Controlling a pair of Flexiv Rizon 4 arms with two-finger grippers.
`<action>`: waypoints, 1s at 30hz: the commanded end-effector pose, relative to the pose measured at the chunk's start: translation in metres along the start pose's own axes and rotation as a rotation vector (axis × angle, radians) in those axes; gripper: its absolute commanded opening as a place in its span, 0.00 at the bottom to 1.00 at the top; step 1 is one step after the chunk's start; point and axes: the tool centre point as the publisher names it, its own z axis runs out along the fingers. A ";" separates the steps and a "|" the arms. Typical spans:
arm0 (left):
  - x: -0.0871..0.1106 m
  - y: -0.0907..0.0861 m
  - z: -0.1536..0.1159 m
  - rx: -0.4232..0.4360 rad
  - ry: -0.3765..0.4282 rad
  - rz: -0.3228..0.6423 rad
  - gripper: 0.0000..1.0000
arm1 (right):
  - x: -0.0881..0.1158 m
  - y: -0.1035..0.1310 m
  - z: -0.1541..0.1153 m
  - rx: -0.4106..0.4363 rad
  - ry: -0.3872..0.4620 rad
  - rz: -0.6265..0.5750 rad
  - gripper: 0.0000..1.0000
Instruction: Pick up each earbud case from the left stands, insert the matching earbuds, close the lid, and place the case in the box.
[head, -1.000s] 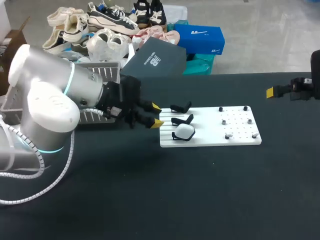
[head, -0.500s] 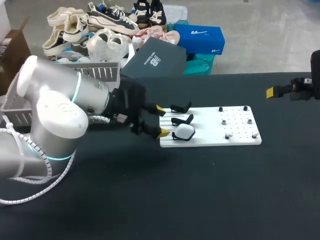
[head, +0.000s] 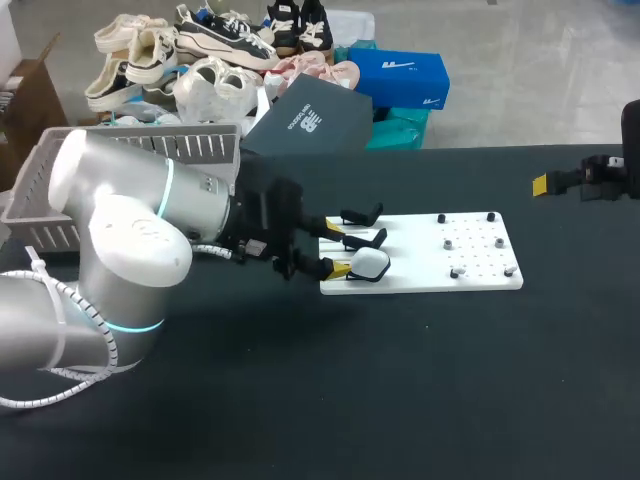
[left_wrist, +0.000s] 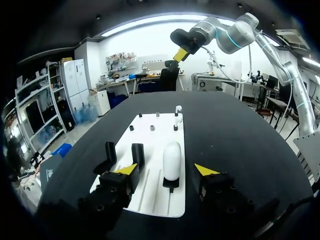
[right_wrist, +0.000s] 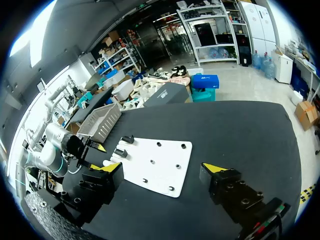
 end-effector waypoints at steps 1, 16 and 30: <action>0.000 -0.003 0.006 -0.002 -0.011 0.008 0.71 | 0.000 0.000 0.000 -0.001 0.000 0.000 1.00; 0.002 -0.003 0.019 0.018 0.009 -0.004 0.57 | 0.000 0.000 0.000 -0.001 0.000 0.000 1.00; 0.000 -0.004 0.026 0.034 0.011 -0.009 0.50 | 0.000 0.000 0.000 -0.001 0.000 0.000 1.00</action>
